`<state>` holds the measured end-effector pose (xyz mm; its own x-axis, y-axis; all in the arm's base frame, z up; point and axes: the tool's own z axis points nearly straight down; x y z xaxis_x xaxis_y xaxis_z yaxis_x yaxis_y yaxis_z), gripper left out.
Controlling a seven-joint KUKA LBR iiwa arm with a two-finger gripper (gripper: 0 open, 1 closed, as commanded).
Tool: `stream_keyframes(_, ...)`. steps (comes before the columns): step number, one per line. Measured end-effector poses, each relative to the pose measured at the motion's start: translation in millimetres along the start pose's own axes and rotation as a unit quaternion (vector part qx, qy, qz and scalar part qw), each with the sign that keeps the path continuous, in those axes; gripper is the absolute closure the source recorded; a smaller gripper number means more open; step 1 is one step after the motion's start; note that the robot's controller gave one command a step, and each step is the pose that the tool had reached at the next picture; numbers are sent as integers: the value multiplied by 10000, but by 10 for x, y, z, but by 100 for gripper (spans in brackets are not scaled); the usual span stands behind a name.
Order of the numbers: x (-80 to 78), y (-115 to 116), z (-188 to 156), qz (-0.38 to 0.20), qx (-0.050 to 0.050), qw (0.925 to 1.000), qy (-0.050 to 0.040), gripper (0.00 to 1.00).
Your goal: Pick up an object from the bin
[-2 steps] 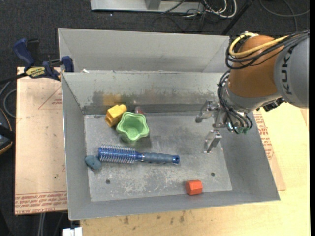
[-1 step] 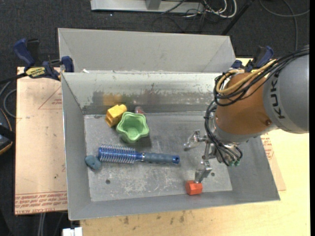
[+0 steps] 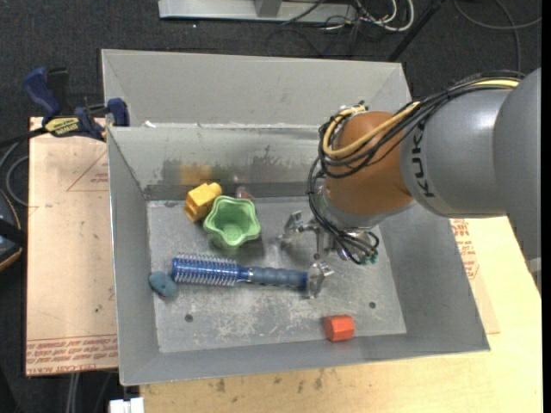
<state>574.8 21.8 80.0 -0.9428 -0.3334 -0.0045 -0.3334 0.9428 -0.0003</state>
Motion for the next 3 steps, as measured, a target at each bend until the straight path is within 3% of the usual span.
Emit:
stream_keyframes(1,-3,-7,-15,7,2,10000,-11,100)
stream_keyframes(2,-31,-90,-1162,161,15,9999,-29,100)
stream_keyframes(3,65,-244,-2000,639,16,9980,-27,100)
